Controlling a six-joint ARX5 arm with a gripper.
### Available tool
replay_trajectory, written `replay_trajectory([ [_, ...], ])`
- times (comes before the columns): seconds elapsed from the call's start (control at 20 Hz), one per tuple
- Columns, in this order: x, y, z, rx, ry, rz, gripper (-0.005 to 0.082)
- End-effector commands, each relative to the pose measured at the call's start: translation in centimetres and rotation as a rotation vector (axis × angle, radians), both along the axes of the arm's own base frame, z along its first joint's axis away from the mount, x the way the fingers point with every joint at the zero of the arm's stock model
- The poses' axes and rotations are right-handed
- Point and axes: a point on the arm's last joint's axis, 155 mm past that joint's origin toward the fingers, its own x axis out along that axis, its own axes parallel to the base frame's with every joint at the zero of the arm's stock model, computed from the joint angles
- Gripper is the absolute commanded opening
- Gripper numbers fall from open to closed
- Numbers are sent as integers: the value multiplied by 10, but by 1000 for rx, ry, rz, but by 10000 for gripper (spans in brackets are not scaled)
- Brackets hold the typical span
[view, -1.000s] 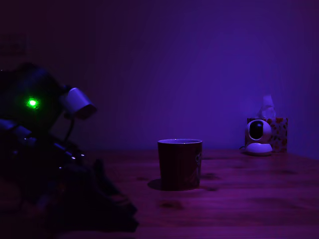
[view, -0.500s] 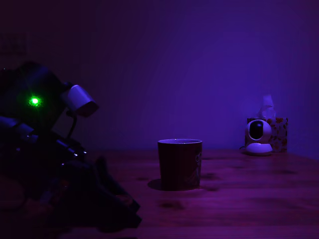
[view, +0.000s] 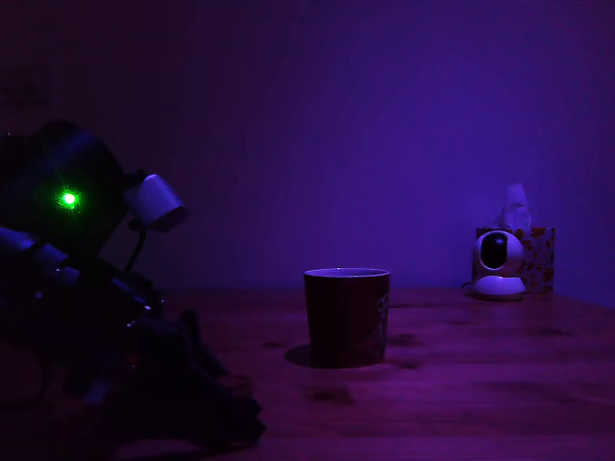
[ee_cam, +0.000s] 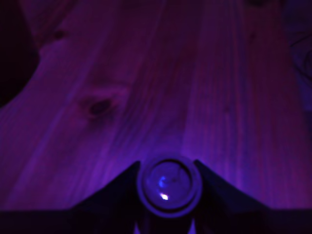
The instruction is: Pick up the coffee capsules on the table and drop them inside the coffee cup
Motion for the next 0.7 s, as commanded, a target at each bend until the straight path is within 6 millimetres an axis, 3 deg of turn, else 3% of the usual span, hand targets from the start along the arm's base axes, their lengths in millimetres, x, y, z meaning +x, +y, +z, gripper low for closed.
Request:
replay_trajectory([
  [0.0,-1,0,-3,9,10,2,219],
  [0.15,-1,0,-3,8,9,2,161],
  [0.5,7,-5,6,-20,-27,4,160],
  [0.65,18,-12,20,-57,-38,27,160],
])
